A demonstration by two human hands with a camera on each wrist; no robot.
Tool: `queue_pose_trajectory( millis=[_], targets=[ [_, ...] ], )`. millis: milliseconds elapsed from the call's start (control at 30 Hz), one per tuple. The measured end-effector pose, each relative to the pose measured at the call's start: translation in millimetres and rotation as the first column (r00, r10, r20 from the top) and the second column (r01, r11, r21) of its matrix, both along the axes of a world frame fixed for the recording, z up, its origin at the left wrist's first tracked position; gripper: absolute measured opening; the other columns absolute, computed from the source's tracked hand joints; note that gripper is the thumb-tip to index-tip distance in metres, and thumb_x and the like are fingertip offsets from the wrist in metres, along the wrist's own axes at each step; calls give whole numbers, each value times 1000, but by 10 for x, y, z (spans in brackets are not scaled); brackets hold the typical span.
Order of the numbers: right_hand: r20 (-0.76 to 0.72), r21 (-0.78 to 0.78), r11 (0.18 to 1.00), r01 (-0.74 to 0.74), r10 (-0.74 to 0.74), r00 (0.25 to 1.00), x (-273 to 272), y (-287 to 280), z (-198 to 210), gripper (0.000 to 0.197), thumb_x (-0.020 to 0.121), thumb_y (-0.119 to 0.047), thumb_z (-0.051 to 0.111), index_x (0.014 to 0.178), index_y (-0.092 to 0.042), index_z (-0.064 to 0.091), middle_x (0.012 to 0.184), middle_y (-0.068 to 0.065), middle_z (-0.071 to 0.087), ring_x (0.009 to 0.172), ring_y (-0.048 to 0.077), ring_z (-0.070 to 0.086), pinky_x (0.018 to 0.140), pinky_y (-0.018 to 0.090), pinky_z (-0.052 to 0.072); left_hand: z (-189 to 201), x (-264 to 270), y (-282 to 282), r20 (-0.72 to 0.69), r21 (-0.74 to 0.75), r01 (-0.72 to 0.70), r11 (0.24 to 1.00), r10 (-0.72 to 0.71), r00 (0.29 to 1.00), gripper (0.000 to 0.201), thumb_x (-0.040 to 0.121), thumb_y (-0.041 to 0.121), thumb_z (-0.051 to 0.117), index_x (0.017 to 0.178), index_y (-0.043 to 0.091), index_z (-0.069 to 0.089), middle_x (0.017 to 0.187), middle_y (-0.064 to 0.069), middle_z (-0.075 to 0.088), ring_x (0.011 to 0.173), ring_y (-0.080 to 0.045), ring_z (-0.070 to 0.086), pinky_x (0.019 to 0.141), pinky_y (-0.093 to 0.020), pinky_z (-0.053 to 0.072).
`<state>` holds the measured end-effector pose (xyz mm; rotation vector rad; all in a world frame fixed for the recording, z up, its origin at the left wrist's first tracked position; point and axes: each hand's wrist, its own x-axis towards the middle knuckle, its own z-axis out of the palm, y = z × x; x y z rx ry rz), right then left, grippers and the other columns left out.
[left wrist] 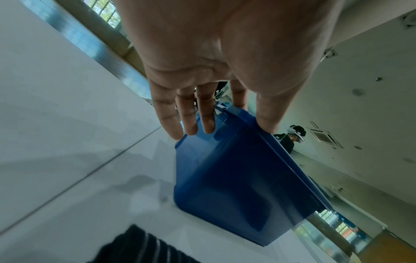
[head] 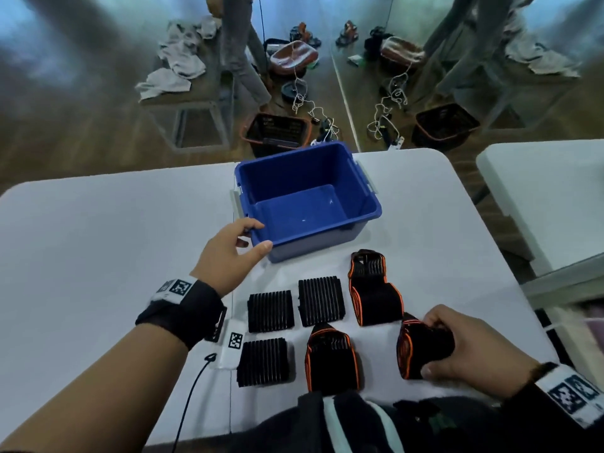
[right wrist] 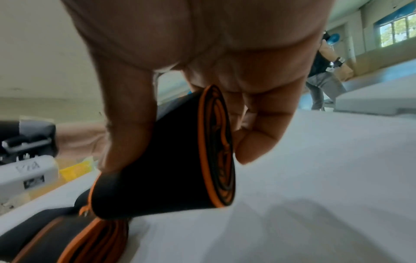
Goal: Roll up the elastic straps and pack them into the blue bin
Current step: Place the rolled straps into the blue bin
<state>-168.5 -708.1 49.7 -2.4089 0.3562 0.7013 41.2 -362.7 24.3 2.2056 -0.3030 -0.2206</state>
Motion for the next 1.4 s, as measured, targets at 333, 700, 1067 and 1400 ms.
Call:
queue_pose_trajectory(
  millis=[333,700,1067,1400],
  targets=[
    [272,42,962,-270,249,930,1443,467,1084,78,61,-39,90,127,-44,48,95,-13,68,88,1,65,77,21,52,-47,-194,187,-99,-186,-167,968,151,984,14,91,19,70,98,31,67,110,14,69,91,-5,69,85,-23,52],
    [-113,-278,610,-742,746,656,3097,1654,474,52,72,-42,84,116,-22,65,102,-3,68,95,21,64,85,34,52,-80,-241,164,-229,-302,-257,918,192,954,56,93,23,68,140,46,47,115,11,58,85,-11,72,80,-20,55],
    [-318,-323,448,-834,779,541,3345,2008,-117,62,69,-54,82,115,-15,67,102,3,71,92,26,66,82,34,54,-148,-280,136,-249,-362,-304,881,223,942,58,93,26,67,139,53,44,114,14,59,88,-4,69,73,-9,49],
    [-287,-430,360,-828,815,503,3308,1932,-53,63,76,-56,75,123,-15,63,114,6,69,102,28,64,88,39,54,-171,-278,121,-226,-337,-295,894,227,947,55,94,27,67,141,48,46,113,16,57,86,-6,69,71,-8,47]
  ],
)
